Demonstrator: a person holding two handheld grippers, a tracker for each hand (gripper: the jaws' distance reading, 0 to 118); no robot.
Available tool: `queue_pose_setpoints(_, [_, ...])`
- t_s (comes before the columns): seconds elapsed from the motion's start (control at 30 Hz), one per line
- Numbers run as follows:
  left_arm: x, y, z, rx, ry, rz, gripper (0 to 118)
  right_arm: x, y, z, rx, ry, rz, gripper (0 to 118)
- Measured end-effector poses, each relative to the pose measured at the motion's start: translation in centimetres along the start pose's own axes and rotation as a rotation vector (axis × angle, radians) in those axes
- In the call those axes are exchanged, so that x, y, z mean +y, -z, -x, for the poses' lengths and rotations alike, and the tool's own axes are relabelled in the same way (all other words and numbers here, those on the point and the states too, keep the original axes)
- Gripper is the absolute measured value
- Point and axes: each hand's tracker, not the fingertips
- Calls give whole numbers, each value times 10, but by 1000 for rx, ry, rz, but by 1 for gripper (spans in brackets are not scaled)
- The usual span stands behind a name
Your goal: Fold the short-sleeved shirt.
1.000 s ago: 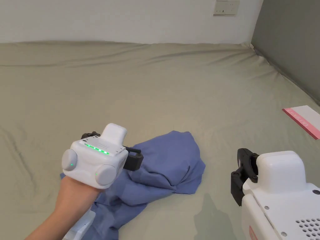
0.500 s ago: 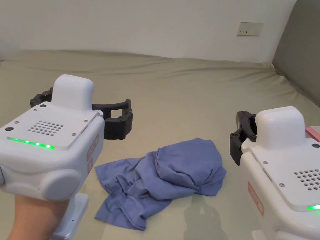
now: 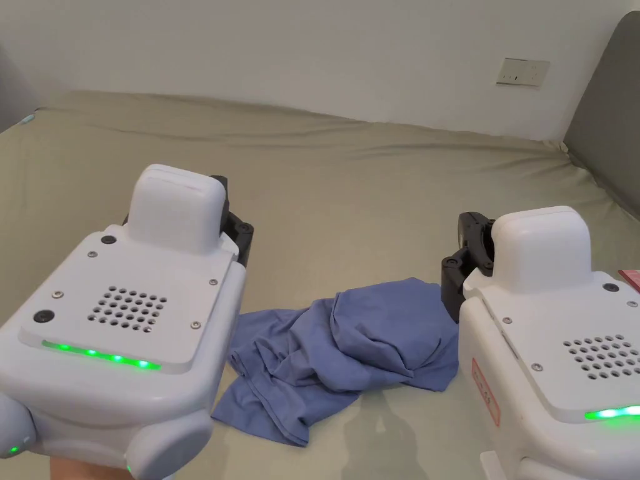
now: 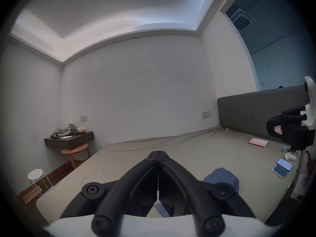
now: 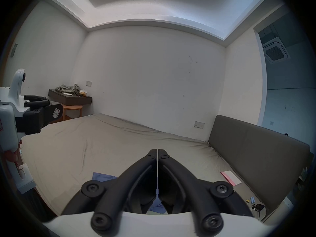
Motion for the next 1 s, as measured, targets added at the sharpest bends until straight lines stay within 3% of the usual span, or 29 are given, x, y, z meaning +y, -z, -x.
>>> queue_pose_setpoints(0.27, [-21,15,-4,-32,13,88,0,-11,3,2,6,-38,14,2])
queue_pose_setpoints(0.47, [-106,58,-10,-97,39,412,0,-33,12,-2,10,-40,66,3])
queue_pose_setpoints(0.63, [-183,97,-18,-167,-85,724,3,-58,26,-12,1,-36,134,3])
queue_pose_setpoints(0.67, [-197,104,-22,-169,-83,764,12,-64,30,-14,-3,-37,150,3])
queue_pose_setpoints(0.7, [-208,111,-25,-172,-73,802,35,-68,33,-17,-7,-37,162,3])
queue_pose_setpoints(0.77, [-232,126,-34,-177,-72,873,95,-80,40,-23,-15,-34,197,3])
queue_pose_setpoints(0.8, [-241,131,-38,-184,-73,892,118,-85,43,-26,-19,-34,211,3])
queue_pose_setpoints(1.0, [-267,154,-61,-159,-54,936,112,-120,69,-44,-46,-46,331,5])
